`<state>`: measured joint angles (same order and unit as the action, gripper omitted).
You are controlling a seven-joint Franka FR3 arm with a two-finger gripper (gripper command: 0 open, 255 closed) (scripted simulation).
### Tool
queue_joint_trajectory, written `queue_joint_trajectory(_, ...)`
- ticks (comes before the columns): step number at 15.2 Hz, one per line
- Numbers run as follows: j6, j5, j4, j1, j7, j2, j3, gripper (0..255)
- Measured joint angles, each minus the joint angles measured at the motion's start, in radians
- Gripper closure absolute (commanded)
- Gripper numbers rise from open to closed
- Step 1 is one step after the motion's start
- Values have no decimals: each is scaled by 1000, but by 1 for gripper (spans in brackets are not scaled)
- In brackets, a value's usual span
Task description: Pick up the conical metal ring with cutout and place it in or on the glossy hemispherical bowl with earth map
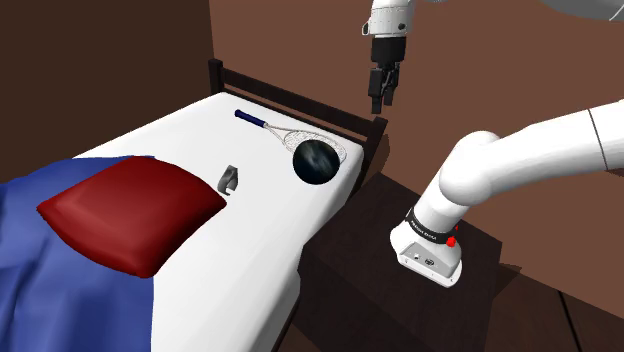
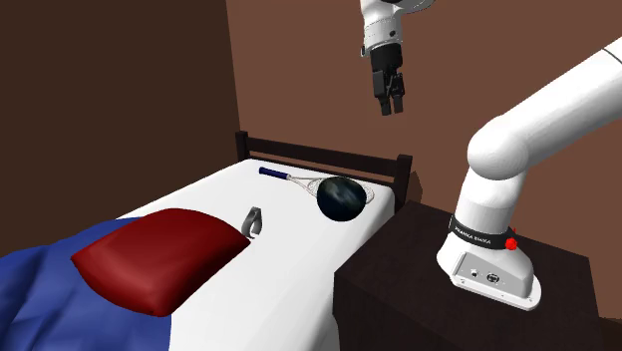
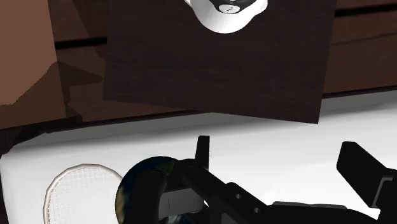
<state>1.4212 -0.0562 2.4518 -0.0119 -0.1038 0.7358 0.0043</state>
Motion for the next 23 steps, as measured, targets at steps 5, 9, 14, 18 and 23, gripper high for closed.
queue_joint_trajectory(5, 103, -55, 52, 1, 103, -29, 59, 0)
queue_joint_trajectory(9, 234, -114, 71, 1, 234, -105, 131, 0)
queue_joint_trajectory(14, 424, -170, 87, 0, 397, -233, 224, 0)
queue_joint_trajectory(18, 577, -183, 59, -11, 531, -375, 293, 0)
queue_joint_trajectory(23, 748, -149, -4, -29, 713, -566, 363, 0)
